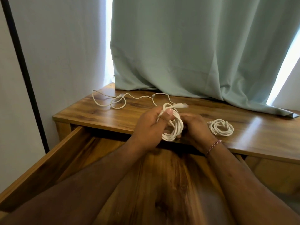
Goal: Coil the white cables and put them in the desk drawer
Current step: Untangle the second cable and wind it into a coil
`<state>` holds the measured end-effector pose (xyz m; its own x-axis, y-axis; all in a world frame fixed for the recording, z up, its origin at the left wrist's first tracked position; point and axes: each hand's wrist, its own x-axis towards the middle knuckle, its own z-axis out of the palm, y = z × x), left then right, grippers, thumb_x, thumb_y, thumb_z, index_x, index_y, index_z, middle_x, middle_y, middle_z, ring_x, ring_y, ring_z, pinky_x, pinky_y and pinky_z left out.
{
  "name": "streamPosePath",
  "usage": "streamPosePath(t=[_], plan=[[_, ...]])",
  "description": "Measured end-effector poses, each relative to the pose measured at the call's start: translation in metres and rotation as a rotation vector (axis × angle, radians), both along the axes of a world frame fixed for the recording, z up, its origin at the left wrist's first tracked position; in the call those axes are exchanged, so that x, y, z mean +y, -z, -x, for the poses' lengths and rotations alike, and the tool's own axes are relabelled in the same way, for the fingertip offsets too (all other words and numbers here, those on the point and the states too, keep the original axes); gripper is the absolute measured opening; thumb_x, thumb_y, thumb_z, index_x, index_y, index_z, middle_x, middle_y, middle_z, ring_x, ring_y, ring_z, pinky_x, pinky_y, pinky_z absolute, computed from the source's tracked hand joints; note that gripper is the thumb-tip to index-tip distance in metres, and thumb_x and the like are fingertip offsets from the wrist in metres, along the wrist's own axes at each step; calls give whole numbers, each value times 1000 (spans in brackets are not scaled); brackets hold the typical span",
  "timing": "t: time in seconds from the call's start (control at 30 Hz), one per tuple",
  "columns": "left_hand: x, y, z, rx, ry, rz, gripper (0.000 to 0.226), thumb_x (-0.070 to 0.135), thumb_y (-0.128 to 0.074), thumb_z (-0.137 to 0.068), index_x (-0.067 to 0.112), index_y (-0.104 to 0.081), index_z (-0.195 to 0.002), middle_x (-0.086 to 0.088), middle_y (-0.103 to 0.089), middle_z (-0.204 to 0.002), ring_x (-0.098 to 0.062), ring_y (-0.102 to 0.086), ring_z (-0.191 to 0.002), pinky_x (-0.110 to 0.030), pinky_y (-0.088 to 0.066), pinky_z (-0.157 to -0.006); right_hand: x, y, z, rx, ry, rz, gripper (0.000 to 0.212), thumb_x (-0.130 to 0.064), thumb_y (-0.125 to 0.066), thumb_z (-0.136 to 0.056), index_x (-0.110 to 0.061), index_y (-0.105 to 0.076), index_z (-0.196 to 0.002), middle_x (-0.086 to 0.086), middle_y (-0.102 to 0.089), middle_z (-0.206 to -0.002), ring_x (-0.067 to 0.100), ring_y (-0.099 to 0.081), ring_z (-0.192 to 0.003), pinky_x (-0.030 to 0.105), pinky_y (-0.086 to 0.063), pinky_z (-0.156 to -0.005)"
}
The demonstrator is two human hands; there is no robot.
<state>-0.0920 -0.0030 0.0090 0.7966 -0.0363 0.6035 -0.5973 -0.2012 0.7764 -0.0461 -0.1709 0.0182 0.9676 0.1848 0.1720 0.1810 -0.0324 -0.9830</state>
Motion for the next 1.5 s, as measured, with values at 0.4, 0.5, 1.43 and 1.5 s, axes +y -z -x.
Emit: streamPosePath(t=[0.4, 0.5, 1.43, 1.5], plan=[[17, 8, -15, 246, -135, 69, 37, 41, -44, -109, 19, -63, -85, 5, -59, -66, -7, -58, -59, -26, -48, -61, 19, 1, 6, -43, -34, 74, 15, -14, -63, -101, -12, -78, -101, 23, -76, -102, 34, -67, -88, 54, -57, -92], [11, 9, -13, 248, -103, 39, 41, 41, -43, -109, 9, -66, -94, 3, -59, -68, -6, -57, -58, -23, -48, -60, 24, -3, 9, 23, 20, -121, 20, -7, -66, -97, -3, -68, -117, 27, -76, -102, 39, -69, -87, 56, -57, -88], [17, 19, -18, 194, -144, -104, 34, 42, -44, -108, 23, -67, -92, 6, -67, -70, -2, -62, -63, -26, -49, -63, 33, -13, 22, 212, -74, 5, 39, -30, -81, -85, -13, -72, -118, 6, -77, -94, 21, -71, -79, 28, -43, -64], [17, 19, -20, 177, -160, -87, 37, 44, -44, -108, 20, -71, -99, 4, -73, -82, -6, -69, -75, -30, -54, -71, 33, -14, 22, 228, -45, -4, 35, -32, -80, -86, -13, -74, -114, 1, -74, -85, 14, -67, -70, 25, -40, -58]])
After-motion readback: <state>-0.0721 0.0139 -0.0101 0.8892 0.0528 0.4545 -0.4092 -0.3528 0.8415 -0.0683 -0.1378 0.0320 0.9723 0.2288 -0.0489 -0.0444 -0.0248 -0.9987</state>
